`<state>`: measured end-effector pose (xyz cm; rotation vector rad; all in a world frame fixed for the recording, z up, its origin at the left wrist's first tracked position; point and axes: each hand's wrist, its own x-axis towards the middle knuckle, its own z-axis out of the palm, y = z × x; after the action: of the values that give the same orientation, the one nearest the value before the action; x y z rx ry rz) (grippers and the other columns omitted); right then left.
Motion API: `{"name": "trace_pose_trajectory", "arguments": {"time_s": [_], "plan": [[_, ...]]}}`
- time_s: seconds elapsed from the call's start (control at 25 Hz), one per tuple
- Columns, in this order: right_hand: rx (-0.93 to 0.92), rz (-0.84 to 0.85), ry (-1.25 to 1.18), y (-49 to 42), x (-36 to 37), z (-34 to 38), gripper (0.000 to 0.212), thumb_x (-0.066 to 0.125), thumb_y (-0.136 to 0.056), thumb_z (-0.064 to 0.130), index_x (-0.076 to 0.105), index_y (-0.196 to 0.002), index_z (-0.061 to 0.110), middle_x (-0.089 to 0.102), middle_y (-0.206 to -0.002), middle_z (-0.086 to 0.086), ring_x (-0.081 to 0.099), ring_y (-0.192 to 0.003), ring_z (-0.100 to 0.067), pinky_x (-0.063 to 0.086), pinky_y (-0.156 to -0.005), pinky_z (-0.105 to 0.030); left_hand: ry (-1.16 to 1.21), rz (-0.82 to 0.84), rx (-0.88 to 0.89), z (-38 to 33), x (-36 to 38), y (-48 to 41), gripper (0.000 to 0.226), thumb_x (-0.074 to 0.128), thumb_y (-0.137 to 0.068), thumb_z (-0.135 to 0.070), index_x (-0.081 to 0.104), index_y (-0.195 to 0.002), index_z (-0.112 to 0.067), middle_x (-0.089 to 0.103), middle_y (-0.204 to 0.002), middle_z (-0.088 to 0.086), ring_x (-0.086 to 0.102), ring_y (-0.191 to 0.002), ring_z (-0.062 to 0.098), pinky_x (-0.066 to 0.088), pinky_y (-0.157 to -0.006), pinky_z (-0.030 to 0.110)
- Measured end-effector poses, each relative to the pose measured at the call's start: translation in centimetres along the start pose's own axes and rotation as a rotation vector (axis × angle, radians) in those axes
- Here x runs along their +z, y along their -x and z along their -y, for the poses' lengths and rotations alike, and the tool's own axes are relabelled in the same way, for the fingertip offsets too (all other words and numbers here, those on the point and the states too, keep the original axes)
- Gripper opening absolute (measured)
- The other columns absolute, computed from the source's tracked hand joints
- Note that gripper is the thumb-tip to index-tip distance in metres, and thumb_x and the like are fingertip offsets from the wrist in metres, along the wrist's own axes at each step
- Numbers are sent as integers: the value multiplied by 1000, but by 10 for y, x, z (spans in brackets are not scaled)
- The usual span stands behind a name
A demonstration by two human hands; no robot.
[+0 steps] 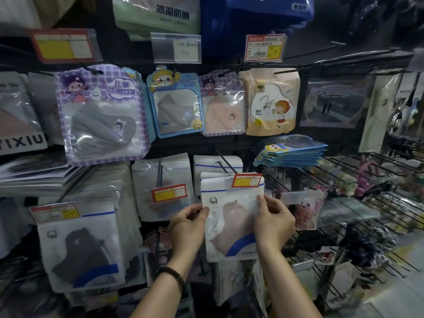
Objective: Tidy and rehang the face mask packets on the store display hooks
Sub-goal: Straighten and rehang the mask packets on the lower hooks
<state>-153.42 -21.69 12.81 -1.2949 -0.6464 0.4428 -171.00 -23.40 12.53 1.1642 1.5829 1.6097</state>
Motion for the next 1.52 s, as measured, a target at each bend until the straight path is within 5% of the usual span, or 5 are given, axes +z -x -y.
{"name": "trace_pose_trajectory", "arguments": {"time_s": [0.2,0.44,0.8,1.24,1.52], "plan": [[19,-2,5,-3,-1,1,9,83,-93,29,79,-86,34,78,-84,10,76,-83,-16,55,-79,-31,-17,31,-18,-4,1,0,3,78,-97,-26,77,-99,-25,78,-91,-9,74,-76,10,52,-51,13],[-74,-50,-52,8,8,-2,27,77,-96,21,83,-120,34,83,-107,9,77,-85,-20,61,-85,-41,48,-30,55,-23,13,-6,14,81,-92,-42,73,-89,-31,75,-84,-13,70,-79,1,57,-66,19],[-293,19,90,26,4,3,28,81,-96,28,80,-124,31,56,-99,2,58,-86,11,37,-79,-17,78,-33,35,-19,13,2,29,73,-96,-53,72,-82,-27,75,-74,-5,68,-64,11,48,-51,22],[-292,267,358,12,8,-2,34,69,-104,30,72,-137,24,48,-124,-8,53,-98,-21,46,-93,-33,65,-50,-24,-16,24,-15,31,76,-94,-50,71,-77,-25,74,-72,-5,68,-66,14,50,-54,26],[-289,447,494,7,30,-15,44,56,-99,46,59,-134,20,42,-155,-20,43,-143,-42,42,-120,-56,-76,-37,-47,-9,28,-32,29,69,-99,-51,68,-87,-24,72,-84,-10,66,-79,8,47,-62,25]]}}
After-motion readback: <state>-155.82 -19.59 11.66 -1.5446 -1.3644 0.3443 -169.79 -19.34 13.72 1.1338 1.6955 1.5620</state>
